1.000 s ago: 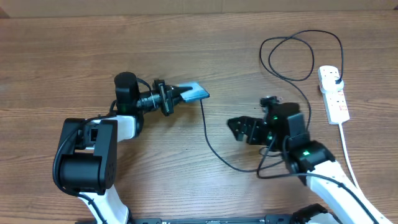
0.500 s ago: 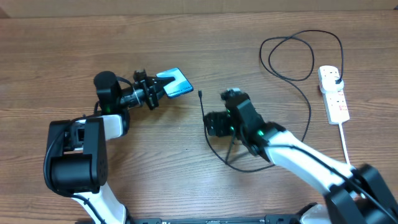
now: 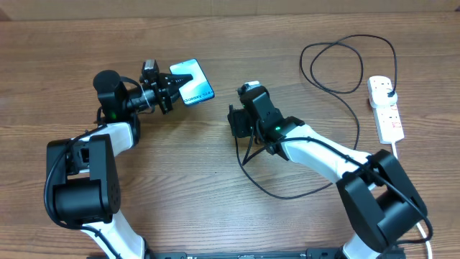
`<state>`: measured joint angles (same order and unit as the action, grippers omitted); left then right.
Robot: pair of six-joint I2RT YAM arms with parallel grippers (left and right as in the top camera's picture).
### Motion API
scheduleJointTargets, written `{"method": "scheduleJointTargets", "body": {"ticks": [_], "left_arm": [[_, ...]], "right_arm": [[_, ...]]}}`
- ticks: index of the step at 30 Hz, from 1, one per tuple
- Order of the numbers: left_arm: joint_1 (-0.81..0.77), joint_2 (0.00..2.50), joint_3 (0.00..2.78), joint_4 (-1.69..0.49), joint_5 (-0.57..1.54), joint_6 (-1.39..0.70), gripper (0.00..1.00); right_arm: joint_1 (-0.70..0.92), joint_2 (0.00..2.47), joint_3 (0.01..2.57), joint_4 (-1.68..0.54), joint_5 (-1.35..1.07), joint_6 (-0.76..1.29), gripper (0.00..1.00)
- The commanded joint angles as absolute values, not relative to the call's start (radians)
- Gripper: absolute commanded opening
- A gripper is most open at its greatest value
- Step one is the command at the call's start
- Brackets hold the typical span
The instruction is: Plug charger to phone and switch on socket
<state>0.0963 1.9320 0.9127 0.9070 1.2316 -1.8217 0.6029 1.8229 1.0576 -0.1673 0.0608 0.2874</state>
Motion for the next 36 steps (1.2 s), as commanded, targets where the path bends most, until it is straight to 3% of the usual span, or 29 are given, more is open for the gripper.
{"method": "scheduleJointTargets", "body": {"ticks": [1,20,36], "left_arm": [[0.099,1.928,0.951,0.918,1.257,-1.791,0.04],[0.099,1.928,0.952,0.918,1.251,-1.786,0.04],[0.099,1.928,0.952,0.918,1.265,-1.779,0.04]], "right_arm": [[0.609,1.843,1.083,-0.137,0.078,0.256,0.63],[0.661,2.024,1.130,-0.031,0.184,0.227,0.54],[0.655,2.104,1.184,-0.015,0.271,0.227,0.37]]}}
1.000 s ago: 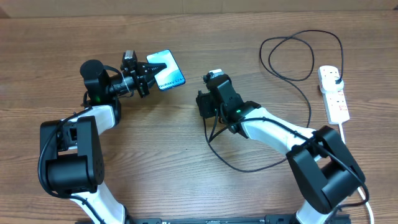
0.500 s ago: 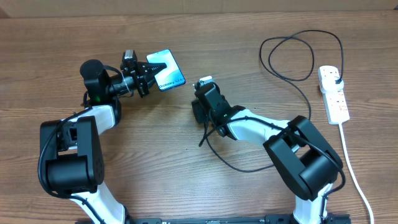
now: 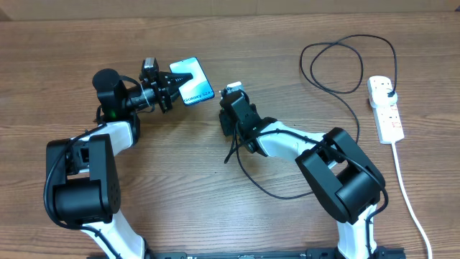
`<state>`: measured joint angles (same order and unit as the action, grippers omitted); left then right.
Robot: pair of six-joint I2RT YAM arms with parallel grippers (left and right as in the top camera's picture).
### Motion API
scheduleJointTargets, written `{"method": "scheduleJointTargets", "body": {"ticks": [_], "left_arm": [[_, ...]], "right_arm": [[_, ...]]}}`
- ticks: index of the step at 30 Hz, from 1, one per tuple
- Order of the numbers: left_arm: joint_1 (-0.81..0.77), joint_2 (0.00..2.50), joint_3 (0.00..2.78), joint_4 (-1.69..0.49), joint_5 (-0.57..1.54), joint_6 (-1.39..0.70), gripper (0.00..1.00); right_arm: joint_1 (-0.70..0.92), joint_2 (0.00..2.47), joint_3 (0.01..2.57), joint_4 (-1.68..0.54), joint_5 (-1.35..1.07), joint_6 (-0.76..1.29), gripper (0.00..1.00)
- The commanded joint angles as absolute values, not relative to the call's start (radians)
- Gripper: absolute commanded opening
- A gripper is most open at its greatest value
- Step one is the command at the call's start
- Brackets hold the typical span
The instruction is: Plug charger to phone and switch on socket
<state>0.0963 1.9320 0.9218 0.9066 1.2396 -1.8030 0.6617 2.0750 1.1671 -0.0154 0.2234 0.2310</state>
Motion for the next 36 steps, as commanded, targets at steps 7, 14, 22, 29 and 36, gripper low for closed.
{"method": "scheduleJointTargets", "body": {"ticks": [7,14,22,29,36], "left_arm": [[0.099,1.928,0.952,0.918,1.265,-1.780,0.04],[0.099,1.928,0.952,0.918,1.266,-1.780,0.04],[0.099,1.928,0.952,0.918,1.270,-1.779,0.04],[0.099,1.928,0.952,0.918,1.273,-1.732,0.04],[0.121,1.928,0.951,0.917,1.273,-1.702,0.04]], "right_arm": [[0.635,2.105,1.184,-0.023,0.269,0.227,0.33],[0.635,2.110,1.184,-0.023,0.268,0.227,0.23],[0.634,2.138,1.184,-0.039,0.269,0.236,0.13],[0.630,2.131,1.196,-0.125,0.212,0.384,0.04],[0.561,2.025,1.196,-0.266,0.043,0.531,0.04]]}}
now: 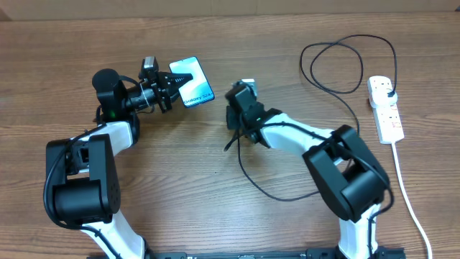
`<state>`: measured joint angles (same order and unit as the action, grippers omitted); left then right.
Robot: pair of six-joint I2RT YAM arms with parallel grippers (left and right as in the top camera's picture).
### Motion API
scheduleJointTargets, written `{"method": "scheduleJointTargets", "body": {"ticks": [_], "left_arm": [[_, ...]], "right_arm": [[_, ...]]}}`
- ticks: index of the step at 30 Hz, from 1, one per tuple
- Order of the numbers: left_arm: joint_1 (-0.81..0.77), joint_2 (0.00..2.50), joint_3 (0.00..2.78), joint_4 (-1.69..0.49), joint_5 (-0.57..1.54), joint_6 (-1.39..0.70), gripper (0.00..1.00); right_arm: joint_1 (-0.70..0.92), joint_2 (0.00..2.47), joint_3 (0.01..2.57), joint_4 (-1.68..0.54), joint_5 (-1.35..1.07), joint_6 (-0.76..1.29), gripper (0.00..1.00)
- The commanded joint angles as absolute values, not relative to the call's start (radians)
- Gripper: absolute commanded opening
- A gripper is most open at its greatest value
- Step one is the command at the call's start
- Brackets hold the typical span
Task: Plug charger to phone and switch on socket
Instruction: 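Lift the plug with the right gripper toward the phone's bottom port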
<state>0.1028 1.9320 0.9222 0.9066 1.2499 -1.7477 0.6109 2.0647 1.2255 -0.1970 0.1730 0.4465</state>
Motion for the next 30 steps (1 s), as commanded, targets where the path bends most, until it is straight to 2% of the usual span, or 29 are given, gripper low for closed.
{"method": "scheduleJointTargets", "body": {"ticks": [1,5,11,16,26,30], "left_arm": [[0.125,1.928,0.951,0.918,1.274,-1.695,0.04],[0.131,1.928,0.951,0.917,1.276,-1.610,0.04],[0.129,1.928,0.951,0.917,1.287,-1.567,0.04],[0.105,1.928,0.951,0.918,1.328,-1.550,0.04],[0.000,1.928,0.951,0.921,1.336,-1.426,0.05],[-0.035,1.928,0.950,0.921,1.343,-1.370,0.04]], "right_arm": [[0.545,1.996,1.196,-0.286,0.000,0.529,0.04],[0.498,1.871,1.196,-0.369,-0.158,0.440,0.04],[0.498,1.688,1.196,-0.554,-0.213,0.340,0.04],[0.499,1.566,1.176,-0.674,-0.428,0.253,0.04],[0.499,1.361,0.912,-0.546,-0.731,0.237,0.04],[0.499,1.304,0.844,-0.507,-0.751,0.238,0.04]]}}
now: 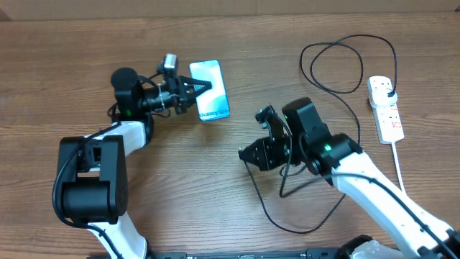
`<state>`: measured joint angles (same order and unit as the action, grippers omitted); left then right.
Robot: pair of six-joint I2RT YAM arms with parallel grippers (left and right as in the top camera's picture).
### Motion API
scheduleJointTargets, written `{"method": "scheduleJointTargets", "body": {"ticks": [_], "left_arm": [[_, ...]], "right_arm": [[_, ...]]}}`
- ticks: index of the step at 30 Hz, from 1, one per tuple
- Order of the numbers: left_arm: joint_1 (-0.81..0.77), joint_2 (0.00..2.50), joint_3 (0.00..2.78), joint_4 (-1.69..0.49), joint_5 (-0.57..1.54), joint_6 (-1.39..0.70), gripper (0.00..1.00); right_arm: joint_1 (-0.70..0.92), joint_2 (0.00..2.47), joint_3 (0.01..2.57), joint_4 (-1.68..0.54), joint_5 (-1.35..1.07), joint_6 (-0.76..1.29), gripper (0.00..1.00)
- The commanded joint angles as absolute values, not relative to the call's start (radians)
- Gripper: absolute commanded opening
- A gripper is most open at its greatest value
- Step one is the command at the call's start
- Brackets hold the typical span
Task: Plug charger to phone and switch on socket
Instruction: 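Lift the plug with the right gripper toward the phone's bottom port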
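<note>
The blue-screened phone (210, 90) lies face up on the table, left of centre and towards the back. My left gripper (194, 91) is shut on its left edge. Right of it and nearer the front, my right gripper (248, 153) points left, below the phone's lower end. It appears shut on the free end of the black charger cable (260, 194), which trails down from it. The plug tip itself is too small to make out. The white socket strip (386, 109) lies at the far right with the charger adapter (383, 87) plugged into it.
The black cable forms a large loop (338, 65) at the back right and a second bend (302, 229) near the front edge. A white lead (406, 194) runs from the strip towards the front right corner.
My left gripper and the phone have shifted right, and the phone now lies more upright. My right arm has drawn back to the lower right, its gripper pointing left with the cable.
My left gripper held the phone at the back left through all the earlier moments. My right gripper stayed near the table's middle with the cable hanging from it, first farther right, then closer to the phone. Now phone and cable end face each other near the centre.
</note>
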<state>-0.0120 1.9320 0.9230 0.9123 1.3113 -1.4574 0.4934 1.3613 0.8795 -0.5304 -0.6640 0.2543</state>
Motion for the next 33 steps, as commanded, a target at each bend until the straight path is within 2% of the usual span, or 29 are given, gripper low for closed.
{"method": "scheduleJointTargets", "body": {"ticks": [1,6,17,26,33], "left_arm": [[-0.041,1.928,0.949,0.921,1.344,-1.368,0.04],[-0.062,1.928,0.924,0.921,1.317,-1.368,0.04],[-0.089,1.928,0.914,0.925,1.249,-1.409,0.04],[-0.112,1.928,0.914,0.985,1.231,-1.444,0.04],[-0.112,1.928,0.914,0.985,1.244,-1.428,0.04]], "right_arm": [[0.499,1.294,0.827,-0.492,-0.754,0.238,0.04],[0.499,1.279,0.764,-0.357,-0.831,0.256,0.04],[0.490,1.301,0.595,0.115,-0.856,0.564,0.04],[0.416,1.504,0.577,0.453,-1.038,0.800,0.04],[0.385,1.538,0.577,0.531,-1.052,0.844,0.04]]}}
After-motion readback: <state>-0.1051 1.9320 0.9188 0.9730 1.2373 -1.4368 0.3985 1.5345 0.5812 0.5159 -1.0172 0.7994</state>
